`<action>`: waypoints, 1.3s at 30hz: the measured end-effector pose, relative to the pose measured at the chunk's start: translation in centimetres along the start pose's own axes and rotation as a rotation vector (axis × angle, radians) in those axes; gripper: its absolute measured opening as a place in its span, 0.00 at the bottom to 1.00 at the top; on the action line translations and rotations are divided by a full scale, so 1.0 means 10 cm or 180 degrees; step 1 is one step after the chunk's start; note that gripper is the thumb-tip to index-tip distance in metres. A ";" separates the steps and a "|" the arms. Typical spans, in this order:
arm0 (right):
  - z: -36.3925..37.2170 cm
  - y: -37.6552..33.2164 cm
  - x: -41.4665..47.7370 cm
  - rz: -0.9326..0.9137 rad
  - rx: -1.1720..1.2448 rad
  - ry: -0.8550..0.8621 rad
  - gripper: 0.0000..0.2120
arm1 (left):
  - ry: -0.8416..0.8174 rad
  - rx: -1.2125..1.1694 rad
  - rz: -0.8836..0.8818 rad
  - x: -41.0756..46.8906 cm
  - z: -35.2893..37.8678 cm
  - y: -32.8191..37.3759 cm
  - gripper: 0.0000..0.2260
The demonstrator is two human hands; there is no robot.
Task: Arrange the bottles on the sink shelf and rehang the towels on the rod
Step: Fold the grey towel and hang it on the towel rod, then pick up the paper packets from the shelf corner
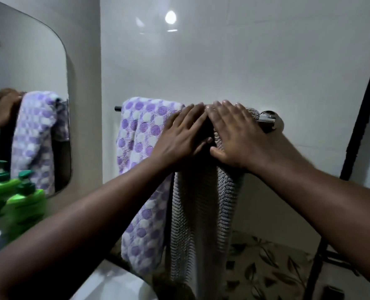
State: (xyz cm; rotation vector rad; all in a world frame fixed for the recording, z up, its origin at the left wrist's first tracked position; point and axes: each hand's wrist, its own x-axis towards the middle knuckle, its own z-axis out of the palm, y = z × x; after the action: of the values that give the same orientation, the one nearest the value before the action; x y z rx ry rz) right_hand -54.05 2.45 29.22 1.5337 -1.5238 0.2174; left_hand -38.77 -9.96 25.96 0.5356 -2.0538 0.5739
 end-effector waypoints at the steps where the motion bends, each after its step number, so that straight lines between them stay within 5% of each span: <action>1: 0.01 -0.04 -0.04 -0.0013 0.0028 -0.0002 0.46 | -0.0032 -0.0013 -0.0051 -0.07 -0.01 0.02 0.32; 14: 0.14 -0.75 -0.60 -0.0281 0.0965 -0.0365 0.53 | -0.0756 0.0349 -0.1018 -1.29 -0.46 0.06 0.36; 31: 0.54 -2.47 -0.23 -0.0535 0.2528 -0.0925 0.50 | -0.1203 -0.0083 -0.2606 -2.71 -0.51 -0.73 0.41; 39: 1.14 -3.15 0.07 -0.0094 0.3301 -0.1589 0.49 | -0.1345 -0.0436 -0.2844 -3.04 -0.16 -1.25 0.27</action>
State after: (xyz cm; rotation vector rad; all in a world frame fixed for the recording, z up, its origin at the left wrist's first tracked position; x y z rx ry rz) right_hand -32.16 -12.36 8.60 2.5565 -1.8911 0.7344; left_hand -15.61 -14.44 3.08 1.4663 -1.9354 -0.2311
